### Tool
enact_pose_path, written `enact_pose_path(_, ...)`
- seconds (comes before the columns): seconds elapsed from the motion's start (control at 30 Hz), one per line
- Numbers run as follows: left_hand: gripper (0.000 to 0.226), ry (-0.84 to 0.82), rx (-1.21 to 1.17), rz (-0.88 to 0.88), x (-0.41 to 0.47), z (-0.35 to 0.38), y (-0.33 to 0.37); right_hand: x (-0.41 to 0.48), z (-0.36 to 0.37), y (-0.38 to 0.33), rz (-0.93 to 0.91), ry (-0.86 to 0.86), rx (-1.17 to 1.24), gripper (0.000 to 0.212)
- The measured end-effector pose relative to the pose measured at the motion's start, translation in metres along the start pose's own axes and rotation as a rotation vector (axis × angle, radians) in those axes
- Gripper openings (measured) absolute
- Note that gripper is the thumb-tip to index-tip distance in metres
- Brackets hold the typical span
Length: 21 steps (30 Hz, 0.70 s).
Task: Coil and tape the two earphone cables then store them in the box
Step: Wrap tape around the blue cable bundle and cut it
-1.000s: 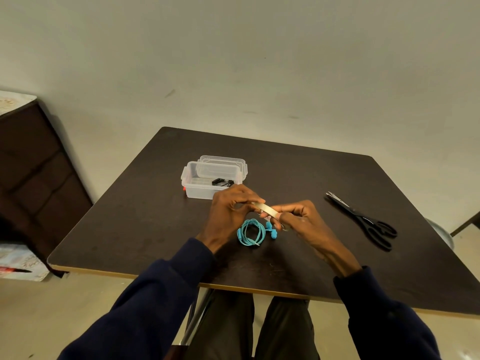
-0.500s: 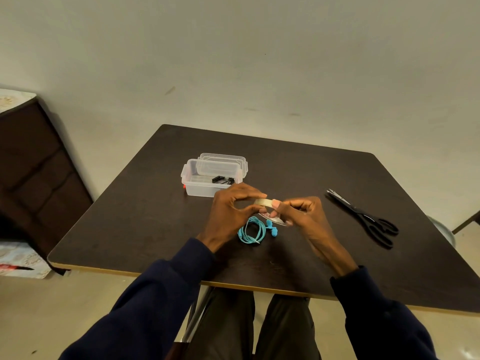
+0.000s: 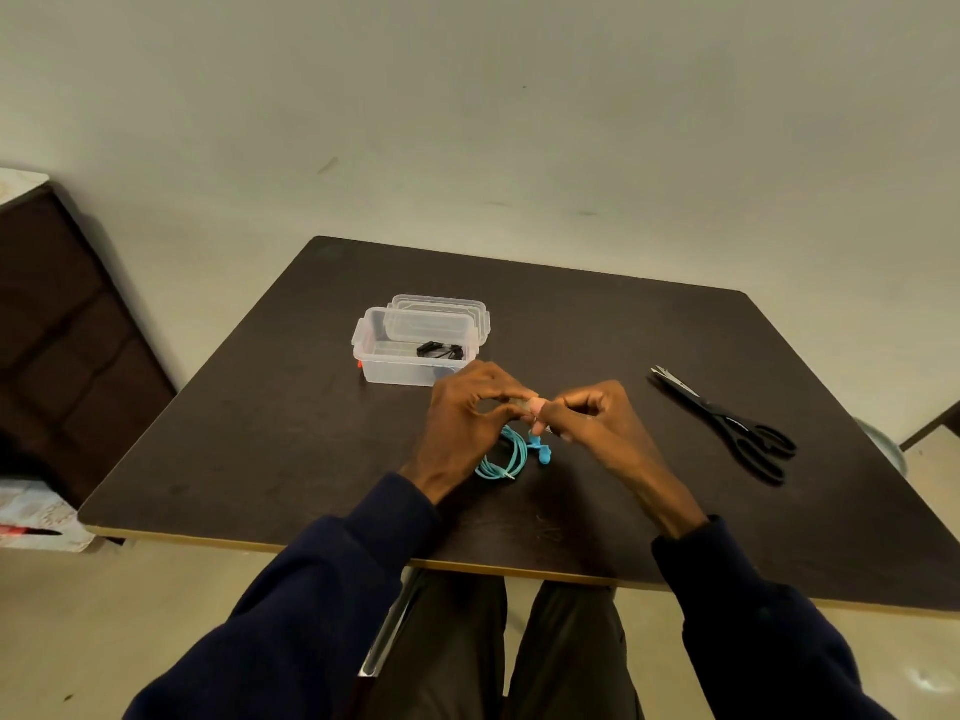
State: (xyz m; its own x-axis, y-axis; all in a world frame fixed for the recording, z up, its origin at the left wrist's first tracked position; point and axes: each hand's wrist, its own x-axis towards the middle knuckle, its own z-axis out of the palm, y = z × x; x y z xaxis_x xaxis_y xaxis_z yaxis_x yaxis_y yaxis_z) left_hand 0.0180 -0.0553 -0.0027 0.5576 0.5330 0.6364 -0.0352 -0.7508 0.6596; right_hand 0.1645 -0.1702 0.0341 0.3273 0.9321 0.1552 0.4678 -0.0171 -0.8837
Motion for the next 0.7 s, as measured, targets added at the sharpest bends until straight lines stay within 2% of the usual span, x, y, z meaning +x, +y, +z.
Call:
enact_pose_path(0.4,0.014,0.080,-0.216,-0.091,0.003,-0.003,-0.007,-0.003,-0.009,0.006,0.047,-0.163,0.280,0.032)
enact_pose_path(0.5,0.016,0.105,-0.264,-0.132,0.003,-0.002,-0.009,-0.003,-0.009,0.005,0.060,-0.125,0.364,0.023)
enact_pose_path(0.6,0.016,0.142,-0.309,-0.176,0.003,-0.002,-0.014,0.000,-0.009,0.008,0.082,-0.056,0.396,0.027)
enact_pose_path(0.7,0.016,0.166,-0.320,-0.225,0.001,-0.002,-0.017,0.000,-0.007,0.009,0.059,-0.081,0.404,0.028)
